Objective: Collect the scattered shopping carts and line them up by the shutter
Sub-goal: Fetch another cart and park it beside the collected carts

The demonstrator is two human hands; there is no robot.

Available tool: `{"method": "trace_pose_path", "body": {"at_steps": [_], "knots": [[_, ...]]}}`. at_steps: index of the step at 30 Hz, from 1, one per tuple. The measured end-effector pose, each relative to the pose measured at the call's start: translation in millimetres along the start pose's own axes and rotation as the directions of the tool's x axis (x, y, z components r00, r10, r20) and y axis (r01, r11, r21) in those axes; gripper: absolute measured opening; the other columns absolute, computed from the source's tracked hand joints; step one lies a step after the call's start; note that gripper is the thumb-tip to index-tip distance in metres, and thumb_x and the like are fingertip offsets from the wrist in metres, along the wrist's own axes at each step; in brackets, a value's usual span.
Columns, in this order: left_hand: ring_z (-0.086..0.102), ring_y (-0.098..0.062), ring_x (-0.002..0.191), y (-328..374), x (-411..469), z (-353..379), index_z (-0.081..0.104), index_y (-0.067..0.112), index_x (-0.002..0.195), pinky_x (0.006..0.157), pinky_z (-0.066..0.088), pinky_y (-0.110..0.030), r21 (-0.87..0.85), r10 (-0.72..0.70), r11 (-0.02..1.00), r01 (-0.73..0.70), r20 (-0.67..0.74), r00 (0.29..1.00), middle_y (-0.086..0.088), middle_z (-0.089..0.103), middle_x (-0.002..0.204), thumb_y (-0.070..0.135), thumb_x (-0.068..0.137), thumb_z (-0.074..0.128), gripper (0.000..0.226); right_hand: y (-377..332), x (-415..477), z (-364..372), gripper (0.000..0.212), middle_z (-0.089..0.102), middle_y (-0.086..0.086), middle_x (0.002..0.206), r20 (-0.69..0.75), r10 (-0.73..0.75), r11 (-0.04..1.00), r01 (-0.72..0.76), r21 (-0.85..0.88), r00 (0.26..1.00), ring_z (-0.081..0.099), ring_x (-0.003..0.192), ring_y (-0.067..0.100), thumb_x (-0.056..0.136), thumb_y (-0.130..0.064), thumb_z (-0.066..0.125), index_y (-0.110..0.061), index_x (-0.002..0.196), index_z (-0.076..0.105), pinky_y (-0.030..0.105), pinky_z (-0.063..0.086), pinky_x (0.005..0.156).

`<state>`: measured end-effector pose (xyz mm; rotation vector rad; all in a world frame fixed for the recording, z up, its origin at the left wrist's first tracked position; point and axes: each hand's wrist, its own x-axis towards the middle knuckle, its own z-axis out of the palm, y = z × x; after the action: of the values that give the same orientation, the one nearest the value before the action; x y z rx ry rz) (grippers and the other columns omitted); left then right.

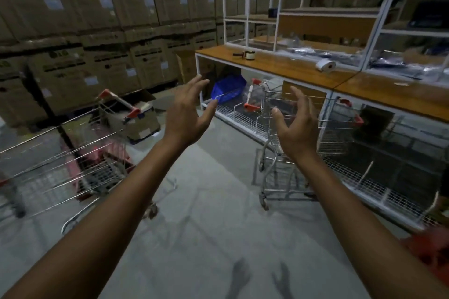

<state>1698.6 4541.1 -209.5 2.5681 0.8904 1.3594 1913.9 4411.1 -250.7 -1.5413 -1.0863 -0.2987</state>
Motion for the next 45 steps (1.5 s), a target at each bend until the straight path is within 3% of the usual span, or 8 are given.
{"method": "trace_pose_path", "body": {"at_steps": [13, 17, 22, 27, 30, 33, 45], "knots": [[0.046, -0.026, 0.135, -215.3, 171.8, 179.5, 0.054, 0.012, 0.140, 0.106, 0.030, -0.029, -0.028, 0.059, 0.998, -0.056, 0.123, 0.991, -0.010, 0.051, 0.148, 0.041, 0.095, 0.058, 0.054, 144.5, 152.9, 240.2, 0.065, 0.051, 0.008, 0.138, -0.006, 0.102, 0.994, -0.102, -0.027, 0.995, 0.052, 0.122, 0.023, 0.088, -0.049, 0.052, -0.019, 0.146, 0.044, 0.049, 0.055, 0.090], [0.046, -0.027, 0.136, -270.9, 248.9, 232.0, 0.054, 0.011, 0.140, 0.106, 0.031, -0.031, -0.041, 0.052, 0.998, -0.045, 0.164, 0.985, -0.010, 0.050, 0.148, 0.041, 0.095, 0.058, 0.055, 200.6, 218.9, 308.1, 0.069, 0.051, 0.007, 0.138, -0.022, 0.207, 0.978, -0.208, -0.032, 0.978, 0.052, 0.122, 0.023, 0.085, -0.054, 0.050, -0.021, 0.145, 0.045, 0.051, 0.055, 0.089], [0.046, -0.026, 0.134, -324.2, 325.7, 294.7, 0.053, 0.011, 0.140, 0.106, 0.034, -0.032, -0.077, 0.064, 0.996, -0.049, 0.201, 0.977, -0.011, 0.051, 0.147, 0.040, 0.096, 0.060, 0.053, 255.8, 276.7, 363.7, 0.061, 0.050, 0.008, 0.139, -0.021, 0.268, 0.960, -0.269, -0.080, 0.963, 0.050, 0.124, 0.025, 0.090, -0.045, 0.057, -0.021, 0.144, 0.044, 0.053, 0.055, 0.091], [0.048, -0.030, 0.132, -372.8, 386.1, 368.3, 0.053, 0.009, 0.139, 0.108, 0.042, -0.045, -0.166, 0.133, 0.982, -0.091, 0.264, 0.955, -0.014, 0.053, 0.145, 0.046, 0.094, 0.054, 0.058, 301.2, 312.7, 401.0, 0.061, 0.046, 0.010, 0.143, -0.038, 0.326, 0.929, -0.327, -0.172, 0.945, 0.050, 0.126, 0.027, 0.091, -0.042, 0.060, -0.023, 0.145, 0.041, 0.053, 0.055, 0.091], [0.051, -0.033, 0.127, -397.3, 420.0, 419.4, 0.055, 0.006, 0.136, 0.105, 0.043, -0.046, -0.231, 0.235, 0.958, -0.172, 0.277, 0.932, -0.016, 0.055, 0.141, 0.041, 0.094, 0.059, 0.055, 325.3, 326.3, 419.0, 0.062, 0.045, 0.013, 0.145, -0.083, 0.362, 0.883, -0.370, -0.287, 0.928, 0.048, 0.128, 0.028, 0.094, -0.033, 0.065, -0.019, 0.148, 0.040, 0.044, 0.050, 0.096], [0.050, -0.033, 0.125, -417.7, 447.7, 462.1, 0.056, 0.005, 0.135, 0.103, 0.042, -0.042, -0.313, 0.335, 0.917, -0.246, 0.273, 0.902, -0.016, 0.056, 0.140, 0.036, 0.094, 0.061, 0.052, 344.7, 333.4, 440.1, 0.064, 0.047, 0.011, 0.143, -0.127, 0.379, 0.831, -0.398, -0.390, 0.917, 0.047, 0.125, 0.024, 0.094, -0.033, 0.065, -0.016, 0.150, 0.038, 0.033, 0.042, 0.090], [0.044, -0.031, 0.136, -473.4, 542.0, 573.2, 0.050, 0.011, 0.143, 0.108, 0.040, -0.048, -0.565, 0.602, 0.754, -0.337, 0.388, 0.698, -0.014, 0.050, 0.148, 0.048, 0.095, 0.051, 0.061, 373.1, 344.8, 521.8, 0.068, 0.040, 0.012, 0.151, -0.357, 0.502, 0.606, -0.614, -0.506, 0.788, 0.043, 0.134, 0.028, 0.096, -0.039, 0.063, -0.017, 0.153, 0.034, 0.042, 0.042, 0.102]]}}
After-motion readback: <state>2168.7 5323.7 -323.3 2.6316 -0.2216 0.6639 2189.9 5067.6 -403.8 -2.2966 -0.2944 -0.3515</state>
